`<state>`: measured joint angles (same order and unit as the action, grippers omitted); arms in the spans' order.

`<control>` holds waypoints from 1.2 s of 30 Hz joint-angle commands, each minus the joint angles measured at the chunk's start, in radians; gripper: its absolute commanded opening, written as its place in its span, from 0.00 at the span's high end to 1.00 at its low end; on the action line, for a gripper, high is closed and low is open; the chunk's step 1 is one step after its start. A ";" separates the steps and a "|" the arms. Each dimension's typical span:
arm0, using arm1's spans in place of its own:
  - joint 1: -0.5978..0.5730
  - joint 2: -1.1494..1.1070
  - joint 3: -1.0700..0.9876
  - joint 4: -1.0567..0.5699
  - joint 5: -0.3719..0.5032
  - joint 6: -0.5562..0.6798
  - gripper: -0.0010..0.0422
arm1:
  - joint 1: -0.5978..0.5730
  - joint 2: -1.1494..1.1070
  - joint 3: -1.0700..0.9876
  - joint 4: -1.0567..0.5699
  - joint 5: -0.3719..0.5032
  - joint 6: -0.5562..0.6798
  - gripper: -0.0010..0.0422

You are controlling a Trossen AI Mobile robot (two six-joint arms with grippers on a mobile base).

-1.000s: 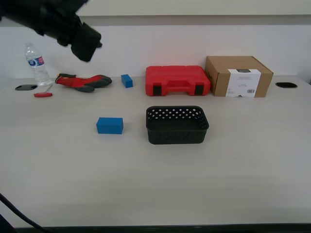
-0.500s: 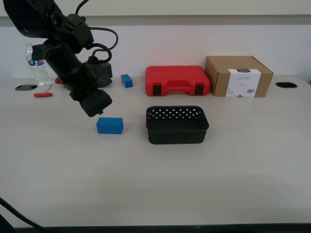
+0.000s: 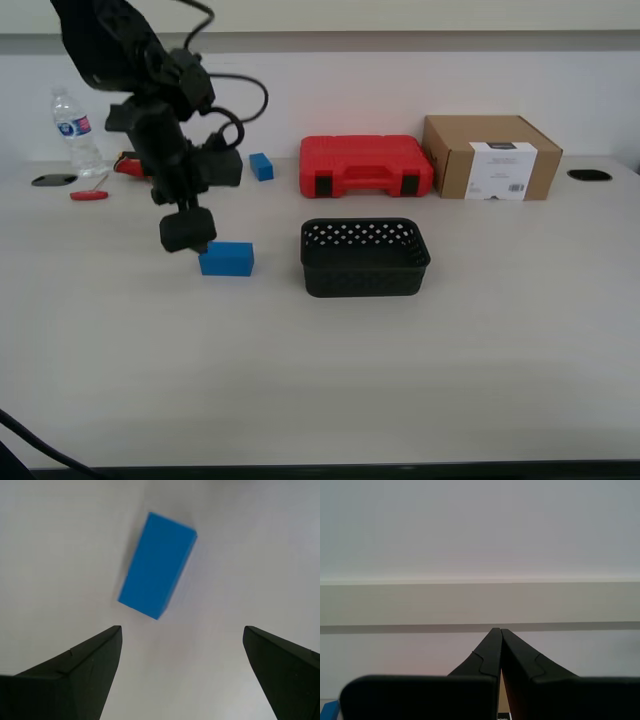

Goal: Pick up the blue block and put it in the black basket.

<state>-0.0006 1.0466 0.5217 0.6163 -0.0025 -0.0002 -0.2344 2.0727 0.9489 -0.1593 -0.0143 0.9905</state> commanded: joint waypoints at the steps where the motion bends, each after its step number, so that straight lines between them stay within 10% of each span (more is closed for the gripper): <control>1: 0.000 0.000 0.001 0.003 0.000 0.000 0.98 | -0.011 0.087 0.059 -0.027 -0.058 0.050 0.22; 28: 0.001 0.000 0.001 -0.005 0.000 0.000 0.98 | -0.039 0.471 0.410 -0.145 -0.035 0.013 0.24; 36: 0.000 0.000 0.001 -0.004 0.000 0.000 0.98 | -0.041 0.460 0.429 -0.208 -0.033 -0.013 0.81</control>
<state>-0.0002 1.0466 0.5217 0.6090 -0.0025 -0.0002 -0.2745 2.5313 1.3754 -0.3500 -0.0479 0.9810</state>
